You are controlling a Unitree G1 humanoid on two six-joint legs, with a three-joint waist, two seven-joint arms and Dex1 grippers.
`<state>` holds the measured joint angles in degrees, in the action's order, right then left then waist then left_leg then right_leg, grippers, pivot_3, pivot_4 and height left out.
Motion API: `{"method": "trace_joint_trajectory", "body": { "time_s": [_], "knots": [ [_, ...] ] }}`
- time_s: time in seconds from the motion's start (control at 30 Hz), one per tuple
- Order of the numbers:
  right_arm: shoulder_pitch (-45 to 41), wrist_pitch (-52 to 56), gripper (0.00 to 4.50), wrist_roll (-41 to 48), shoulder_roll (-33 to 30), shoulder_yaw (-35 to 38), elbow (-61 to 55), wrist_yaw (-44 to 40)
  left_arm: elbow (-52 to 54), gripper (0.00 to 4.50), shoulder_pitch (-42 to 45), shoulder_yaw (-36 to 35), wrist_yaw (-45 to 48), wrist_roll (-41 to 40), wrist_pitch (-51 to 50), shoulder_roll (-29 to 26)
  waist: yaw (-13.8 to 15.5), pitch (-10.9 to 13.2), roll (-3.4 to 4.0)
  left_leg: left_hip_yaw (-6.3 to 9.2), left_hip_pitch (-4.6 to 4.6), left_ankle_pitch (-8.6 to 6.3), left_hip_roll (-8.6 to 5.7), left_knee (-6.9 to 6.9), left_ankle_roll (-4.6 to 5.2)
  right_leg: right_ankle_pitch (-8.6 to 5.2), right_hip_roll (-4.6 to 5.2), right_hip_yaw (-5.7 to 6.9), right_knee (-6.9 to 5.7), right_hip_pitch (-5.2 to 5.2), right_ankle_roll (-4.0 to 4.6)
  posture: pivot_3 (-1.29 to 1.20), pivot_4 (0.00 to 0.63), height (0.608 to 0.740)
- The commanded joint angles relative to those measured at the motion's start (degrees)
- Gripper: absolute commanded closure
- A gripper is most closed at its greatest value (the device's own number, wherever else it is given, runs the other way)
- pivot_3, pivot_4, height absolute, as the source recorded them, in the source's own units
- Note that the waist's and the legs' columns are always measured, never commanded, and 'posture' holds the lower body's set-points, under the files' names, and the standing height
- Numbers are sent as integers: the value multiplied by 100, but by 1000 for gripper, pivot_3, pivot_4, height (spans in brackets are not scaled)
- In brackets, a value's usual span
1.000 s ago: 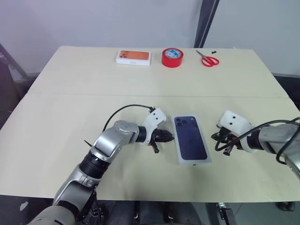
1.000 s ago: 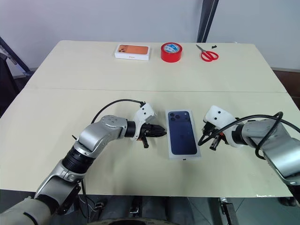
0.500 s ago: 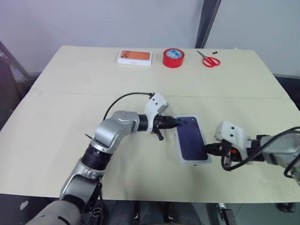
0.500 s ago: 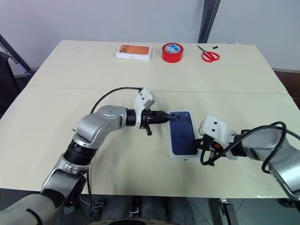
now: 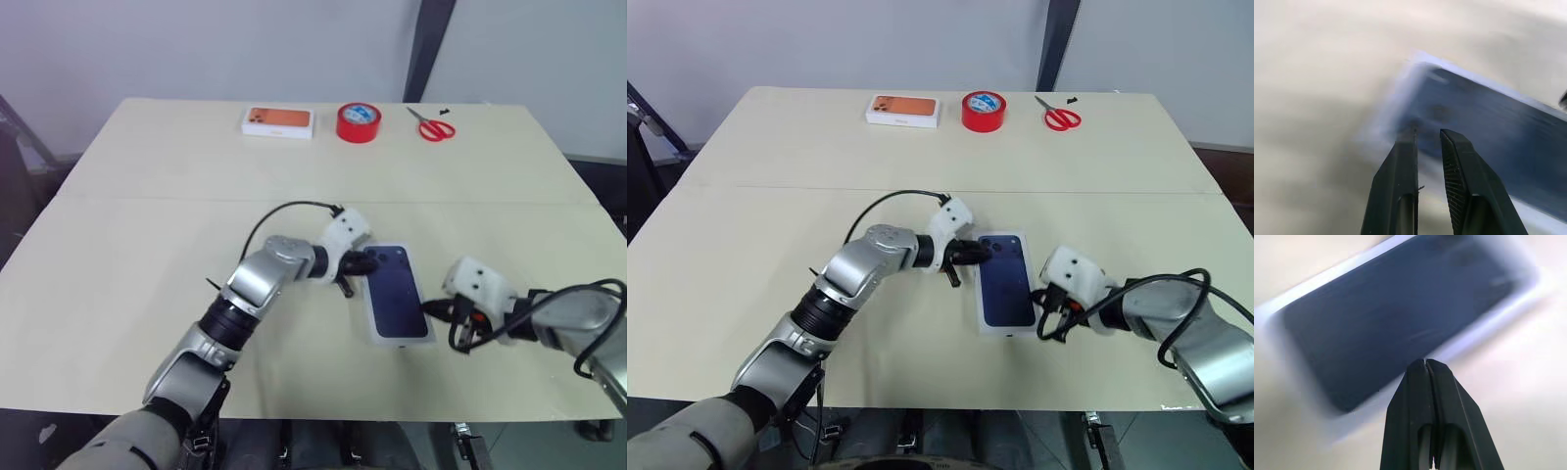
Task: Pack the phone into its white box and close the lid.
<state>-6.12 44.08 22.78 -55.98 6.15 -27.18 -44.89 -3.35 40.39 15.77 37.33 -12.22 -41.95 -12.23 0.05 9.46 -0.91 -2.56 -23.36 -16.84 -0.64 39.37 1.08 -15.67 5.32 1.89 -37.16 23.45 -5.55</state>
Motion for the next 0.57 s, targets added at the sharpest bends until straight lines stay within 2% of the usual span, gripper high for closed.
{"method": "trace_joint_trajectory", "body": {
  "time_s": [0.03, 0.13, 0.27, 0.4, 0.57],
  "knots": [
    [-477, -502, 4458, -98, 93, 456, 799, 51, 754, 3688, -170, -813, -239, -142, 152, -340, 19, 0, 1, 0, 1, 2, 1, -3, -4, 0, -1, 0, 0, 1, 0, 0, 150, 719],
    [-1052, -677, 4458, 104, 308, 655, 1567, -41, 1534, 3688, -898, -1660, -180, -266, 82, -1158, 4, -1, 3, -2, 1, 8, 1, -8, -14, 0, -2, 1, 5, 1, 0, 0, 150, 719],
    [-1325, -949, 4458, 101, 373, 601, 2071, -336, 2153, 3688, -1917, -2488, -114, -415, 46, -1957, 32, 0, 5, -3, 1, 10, 3, -15, -19, 0, -1, 2, 5, 3, 0, 0, 150, 719],
    [-1535, -1041, 4458, 143, 520, 552, 2383, -470, 2483, 3688, -2777, -3228, -174, -605, 90, -2206, 67, 0, 4, -3, 1, 8, 1, -12, -17, 0, 8, 2, 10, -1, 1, 0, 150, 719],
    [-1568, -1213, 4458, 127, 649, 414, 2514, -722, 2564, 3688, -3190, -3567, -462, -699, 176, -2090, 76, 0, 4, -1, 0, 7, 1, -13, -18, 0, 12, 2, 10, 0, 2, 0, 150, 719]
  ]
}}
